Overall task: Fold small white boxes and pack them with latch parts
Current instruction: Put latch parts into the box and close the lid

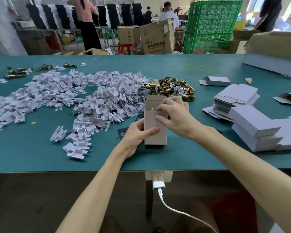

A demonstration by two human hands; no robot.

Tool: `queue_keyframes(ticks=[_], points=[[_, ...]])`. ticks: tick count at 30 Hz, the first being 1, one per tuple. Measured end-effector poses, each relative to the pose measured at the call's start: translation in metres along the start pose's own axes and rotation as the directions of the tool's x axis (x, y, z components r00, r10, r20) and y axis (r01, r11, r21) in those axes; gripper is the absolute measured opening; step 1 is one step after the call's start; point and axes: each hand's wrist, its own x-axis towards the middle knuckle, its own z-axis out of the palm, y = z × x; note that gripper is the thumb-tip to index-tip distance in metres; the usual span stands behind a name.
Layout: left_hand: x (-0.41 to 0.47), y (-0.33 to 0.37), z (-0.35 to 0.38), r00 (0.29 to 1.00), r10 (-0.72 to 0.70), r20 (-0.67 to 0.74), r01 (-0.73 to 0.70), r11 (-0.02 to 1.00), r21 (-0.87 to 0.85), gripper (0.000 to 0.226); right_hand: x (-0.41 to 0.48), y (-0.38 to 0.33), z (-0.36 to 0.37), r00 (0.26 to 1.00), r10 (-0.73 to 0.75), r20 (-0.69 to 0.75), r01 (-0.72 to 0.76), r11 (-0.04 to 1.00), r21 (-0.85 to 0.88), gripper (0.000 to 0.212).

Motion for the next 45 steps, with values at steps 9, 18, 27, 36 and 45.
queue_keyframes(ticks=[9,18,27,36,45], points=[[-0.001,0.000,0.001,1.000,0.012,-0.007,-0.011,1.000,0.007,0.050,-0.010,-0.006,0.001,1.000,-0.002,0.002,0.002,0.998,-0.062,0.038],[0.000,0.003,0.003,0.998,0.058,-0.006,-0.058,0.997,-0.059,0.063,-0.037,0.002,0.033,0.932,0.363,0.001,-0.233,0.596,0.769,0.064],[0.003,0.001,0.002,0.997,0.004,-0.081,-0.007,0.999,-0.041,0.043,-0.048,0.001,0.060,0.846,0.532,0.026,-0.235,0.329,0.915,0.037],[0.002,-0.002,0.006,0.980,-0.013,-0.198,0.020,0.999,0.030,0.014,-0.052,0.006,0.067,0.834,0.544,0.092,-0.290,0.292,0.911,0.015],[0.001,-0.002,0.007,0.988,-0.017,-0.152,0.020,1.000,0.015,0.016,-0.054,0.009,0.070,0.837,0.539,0.097,-0.297,0.297,0.907,0.013]])
